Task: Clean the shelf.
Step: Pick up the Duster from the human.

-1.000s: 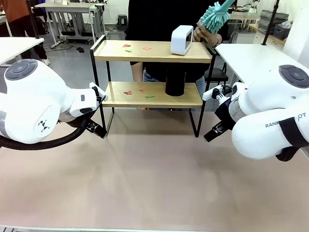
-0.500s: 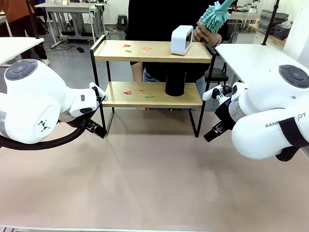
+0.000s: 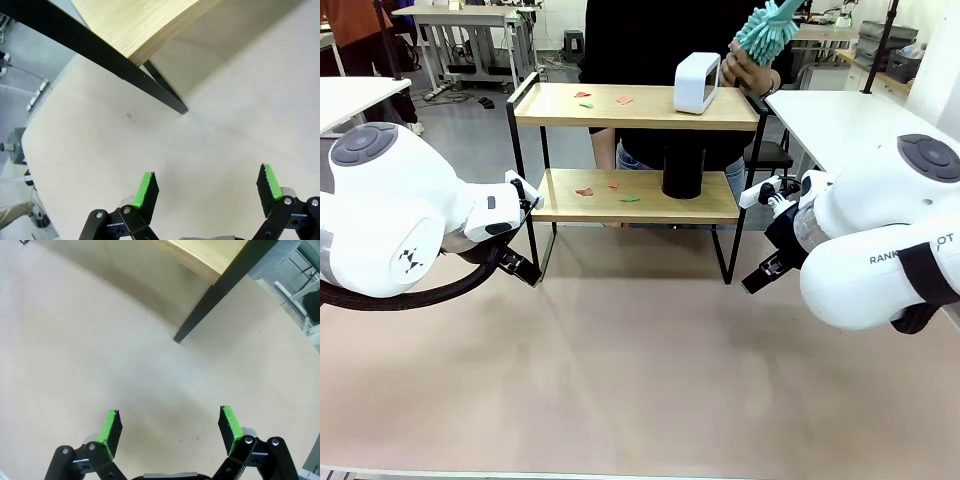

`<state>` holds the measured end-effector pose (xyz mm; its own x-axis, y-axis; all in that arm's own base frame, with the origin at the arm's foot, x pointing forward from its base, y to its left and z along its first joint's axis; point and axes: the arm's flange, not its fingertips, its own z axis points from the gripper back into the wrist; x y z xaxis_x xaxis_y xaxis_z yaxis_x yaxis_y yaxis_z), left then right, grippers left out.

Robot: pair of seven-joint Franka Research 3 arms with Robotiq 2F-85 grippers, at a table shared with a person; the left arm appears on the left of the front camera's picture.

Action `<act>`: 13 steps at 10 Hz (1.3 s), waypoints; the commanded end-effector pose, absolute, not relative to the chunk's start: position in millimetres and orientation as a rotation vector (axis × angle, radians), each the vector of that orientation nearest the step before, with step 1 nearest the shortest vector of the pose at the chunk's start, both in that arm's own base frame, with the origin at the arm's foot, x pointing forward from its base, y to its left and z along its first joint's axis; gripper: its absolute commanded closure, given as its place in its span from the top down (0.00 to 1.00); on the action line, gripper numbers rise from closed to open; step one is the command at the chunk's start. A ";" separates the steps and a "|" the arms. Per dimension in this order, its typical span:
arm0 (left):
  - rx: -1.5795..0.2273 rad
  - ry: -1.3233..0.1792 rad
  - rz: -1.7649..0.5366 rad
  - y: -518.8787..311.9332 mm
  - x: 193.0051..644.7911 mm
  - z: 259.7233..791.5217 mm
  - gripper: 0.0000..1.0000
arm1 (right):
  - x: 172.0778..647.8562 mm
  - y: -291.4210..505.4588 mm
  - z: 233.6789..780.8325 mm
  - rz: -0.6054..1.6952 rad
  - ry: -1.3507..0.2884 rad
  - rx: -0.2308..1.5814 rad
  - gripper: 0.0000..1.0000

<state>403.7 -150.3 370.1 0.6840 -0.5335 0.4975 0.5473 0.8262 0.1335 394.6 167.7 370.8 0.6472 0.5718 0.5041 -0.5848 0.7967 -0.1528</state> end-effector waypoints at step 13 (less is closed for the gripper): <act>-1.242 -0.708 0.231 208.5 298.3 439.3 1.00 | 205.6 -181.8 427.4 -0.096 -0.634 1.340 1.00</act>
